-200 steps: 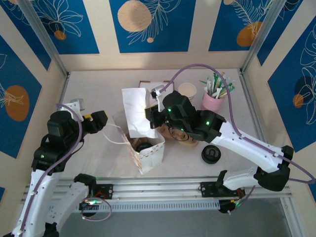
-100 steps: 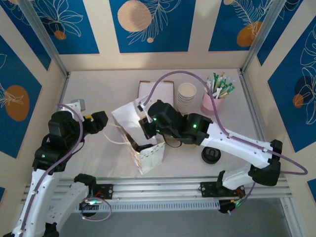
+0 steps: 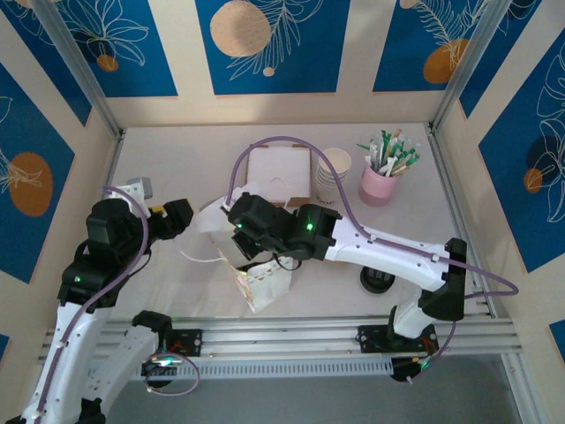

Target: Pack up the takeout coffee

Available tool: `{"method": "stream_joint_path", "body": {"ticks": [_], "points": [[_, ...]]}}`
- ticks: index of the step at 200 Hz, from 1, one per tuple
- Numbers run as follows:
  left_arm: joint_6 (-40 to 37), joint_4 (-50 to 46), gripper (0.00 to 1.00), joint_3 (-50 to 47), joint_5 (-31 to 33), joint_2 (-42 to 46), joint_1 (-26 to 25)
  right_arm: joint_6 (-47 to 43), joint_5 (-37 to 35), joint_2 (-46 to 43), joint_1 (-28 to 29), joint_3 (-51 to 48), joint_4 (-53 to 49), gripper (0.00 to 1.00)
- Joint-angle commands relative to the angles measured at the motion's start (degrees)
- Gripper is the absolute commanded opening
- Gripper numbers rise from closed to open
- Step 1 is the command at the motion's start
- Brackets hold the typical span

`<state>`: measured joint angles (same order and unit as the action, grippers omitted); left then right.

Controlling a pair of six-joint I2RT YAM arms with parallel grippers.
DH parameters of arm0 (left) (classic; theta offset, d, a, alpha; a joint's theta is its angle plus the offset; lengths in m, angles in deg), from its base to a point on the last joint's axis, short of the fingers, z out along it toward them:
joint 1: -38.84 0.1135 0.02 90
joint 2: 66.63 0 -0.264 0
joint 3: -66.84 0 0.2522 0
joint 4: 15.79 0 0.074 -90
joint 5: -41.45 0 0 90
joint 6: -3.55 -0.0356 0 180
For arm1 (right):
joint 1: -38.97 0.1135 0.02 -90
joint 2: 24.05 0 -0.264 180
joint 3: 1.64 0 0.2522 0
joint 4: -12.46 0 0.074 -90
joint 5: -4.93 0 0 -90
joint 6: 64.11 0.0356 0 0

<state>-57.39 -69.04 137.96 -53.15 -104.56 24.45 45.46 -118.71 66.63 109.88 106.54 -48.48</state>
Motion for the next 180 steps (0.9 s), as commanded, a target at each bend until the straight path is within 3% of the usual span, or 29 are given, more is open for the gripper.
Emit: {"method": "stream_joint_path", "body": {"ticks": [1,29,76,125,180], "points": [[0.12,0.99,0.76,-0.23,0.29,0.57,-0.44,3.14,-1.68,0.02,-0.97,1.49,-2.48,0.00],[-0.01,1.07,0.76,-0.41,0.47,0.58,-0.37,5.73,-2.12,-0.45,-2.78,1.15,-4.24,0.06],[-0.31,1.77,0.76,-0.32,1.13,0.40,-0.37,2.60,-1.64,-3.57,-1.49,-1.19,1.04,0.28],[-0.08,2.04,0.76,-0.41,0.91,0.14,-0.37,1.65,-2.47,-7.87,-1.22,-3.37,6.63,0.31],[-0.09,1.98,0.75,-0.63,0.38,0.05,-0.38,3.60,2.06,-12.79,-1.77,-8.26,12.37,0.45]]}}
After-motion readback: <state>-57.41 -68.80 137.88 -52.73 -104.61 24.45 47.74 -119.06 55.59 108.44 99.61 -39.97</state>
